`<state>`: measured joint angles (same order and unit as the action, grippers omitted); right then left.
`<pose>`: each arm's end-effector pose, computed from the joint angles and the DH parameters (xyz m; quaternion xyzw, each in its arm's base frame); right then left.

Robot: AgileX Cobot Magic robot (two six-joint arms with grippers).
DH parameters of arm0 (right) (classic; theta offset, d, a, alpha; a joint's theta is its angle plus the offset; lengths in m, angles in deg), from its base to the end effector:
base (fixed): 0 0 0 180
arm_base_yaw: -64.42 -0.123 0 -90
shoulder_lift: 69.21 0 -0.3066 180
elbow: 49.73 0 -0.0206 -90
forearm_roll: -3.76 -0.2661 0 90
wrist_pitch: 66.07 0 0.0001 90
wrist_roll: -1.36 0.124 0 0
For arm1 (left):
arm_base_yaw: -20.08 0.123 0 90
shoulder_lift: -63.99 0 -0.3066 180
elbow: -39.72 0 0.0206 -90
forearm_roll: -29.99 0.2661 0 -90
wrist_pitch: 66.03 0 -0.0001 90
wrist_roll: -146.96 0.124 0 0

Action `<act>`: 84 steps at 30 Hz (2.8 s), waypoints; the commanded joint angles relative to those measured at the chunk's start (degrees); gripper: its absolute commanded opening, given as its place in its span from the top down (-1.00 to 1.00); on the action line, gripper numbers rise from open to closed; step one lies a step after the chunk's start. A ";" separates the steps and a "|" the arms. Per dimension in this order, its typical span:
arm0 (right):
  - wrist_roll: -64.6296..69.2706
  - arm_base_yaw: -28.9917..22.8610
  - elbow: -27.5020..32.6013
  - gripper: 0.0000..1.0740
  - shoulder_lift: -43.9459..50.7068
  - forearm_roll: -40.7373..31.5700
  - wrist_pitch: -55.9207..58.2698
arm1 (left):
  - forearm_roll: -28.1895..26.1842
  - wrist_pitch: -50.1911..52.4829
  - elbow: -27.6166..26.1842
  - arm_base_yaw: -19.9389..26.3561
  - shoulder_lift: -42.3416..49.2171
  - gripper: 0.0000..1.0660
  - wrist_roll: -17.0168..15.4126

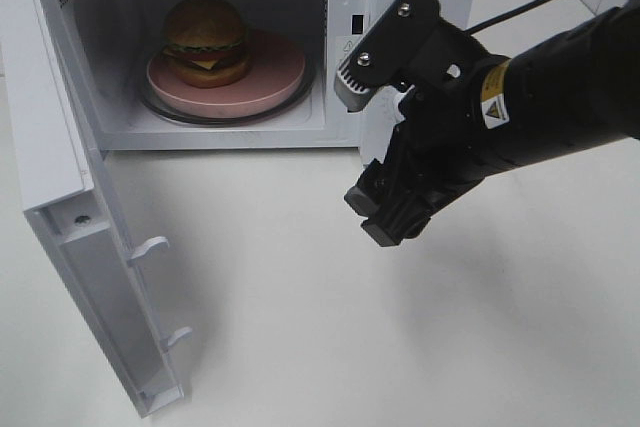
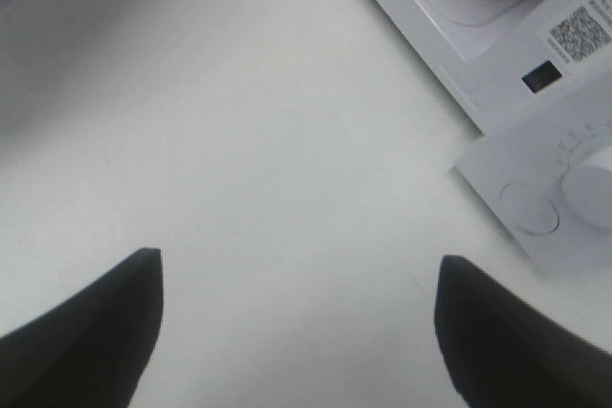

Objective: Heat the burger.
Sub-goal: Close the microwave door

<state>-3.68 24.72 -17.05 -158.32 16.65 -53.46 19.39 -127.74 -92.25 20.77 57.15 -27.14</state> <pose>0.2510 0.2005 0.2206 -0.4332 0.8123 0.0526 0.3870 0.0114 -0.0200 0.2754 0.0440 0.8460 -0.0620 0.5278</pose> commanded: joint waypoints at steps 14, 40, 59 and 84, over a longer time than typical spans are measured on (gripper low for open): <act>16.10 0.11 2.81 -0.42 14.04 -0.40 23.20 | -0.23 0.57 0.23 -0.23 0.86 -0.79 0.06; 15.36 0.29 9.00 -0.42 39.42 -2.98 40.57 | -0.23 0.57 0.23 -0.23 0.86 -0.79 0.06; 15.53 22.00 16.73 -0.42 58.73 -5.33 42.69 | -0.23 0.57 0.23 -0.23 0.86 -0.79 0.06; 15.36 34.09 16.90 -0.42 83.02 -5.96 42.69 | -0.23 0.57 0.23 -0.23 0.86 -0.79 0.06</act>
<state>11.84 57.95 -0.26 -77.53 10.98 -10.43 19.39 -127.74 -92.25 20.77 57.15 -27.14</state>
